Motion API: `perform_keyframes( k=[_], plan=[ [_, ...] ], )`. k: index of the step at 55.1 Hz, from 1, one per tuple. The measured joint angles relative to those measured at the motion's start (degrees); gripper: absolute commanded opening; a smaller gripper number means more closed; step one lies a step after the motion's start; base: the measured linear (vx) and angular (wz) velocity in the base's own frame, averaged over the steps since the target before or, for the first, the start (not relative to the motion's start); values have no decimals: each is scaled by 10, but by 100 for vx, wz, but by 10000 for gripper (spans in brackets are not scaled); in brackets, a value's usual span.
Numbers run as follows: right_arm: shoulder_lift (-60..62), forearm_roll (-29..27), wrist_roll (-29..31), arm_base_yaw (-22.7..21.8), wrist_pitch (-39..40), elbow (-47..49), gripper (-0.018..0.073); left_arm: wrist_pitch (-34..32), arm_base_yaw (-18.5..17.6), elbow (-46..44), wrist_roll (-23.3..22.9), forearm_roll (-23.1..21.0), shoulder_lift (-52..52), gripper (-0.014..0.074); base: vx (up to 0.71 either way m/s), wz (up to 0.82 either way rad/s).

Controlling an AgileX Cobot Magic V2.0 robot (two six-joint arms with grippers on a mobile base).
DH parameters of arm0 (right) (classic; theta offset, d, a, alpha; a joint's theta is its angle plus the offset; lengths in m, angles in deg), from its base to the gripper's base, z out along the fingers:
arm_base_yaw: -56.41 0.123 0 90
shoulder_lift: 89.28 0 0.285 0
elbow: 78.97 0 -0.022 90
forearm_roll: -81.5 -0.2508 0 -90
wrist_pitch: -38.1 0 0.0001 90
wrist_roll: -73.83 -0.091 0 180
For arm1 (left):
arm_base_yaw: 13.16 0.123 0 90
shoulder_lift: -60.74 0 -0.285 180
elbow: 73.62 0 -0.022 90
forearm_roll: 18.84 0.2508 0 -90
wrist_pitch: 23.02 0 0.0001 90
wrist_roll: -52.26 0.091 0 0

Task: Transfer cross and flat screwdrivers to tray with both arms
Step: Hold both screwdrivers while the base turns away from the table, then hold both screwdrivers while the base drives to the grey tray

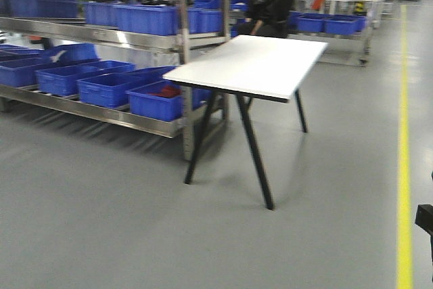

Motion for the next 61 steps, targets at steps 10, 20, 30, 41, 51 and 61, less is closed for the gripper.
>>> perform_keyframes(
  k=[10, 20, 30, 41, 51, 61],
  plan=[
    [0, 0, 0, 0, 0, 0, -8, 0, 0, 0, 0, 0, 0, 0, 57, 60],
    [0, 0, 0, 0, 0, 0, -8, 0, 0, 0, 0, 0, 0, 0, 57, 67],
    [0, 0, 0, 0, 0, 0, -8, 0, 0, 0, 0, 0, 0, 0, 56, 61],
    [0, 0, 0, 0, 0, 0, -8, 0, 0, 0, 0, 0, 1, 0, 54, 48],
    [0, 0, 0, 0, 0, 0, -8, 1, 0, 0, 0, 0, 1, 0, 54, 39],
    [0, 0, 0, 0, 0, 0, -8, 0, 0, 0, 0, 0, 1, 0, 55, 37]
  ],
)
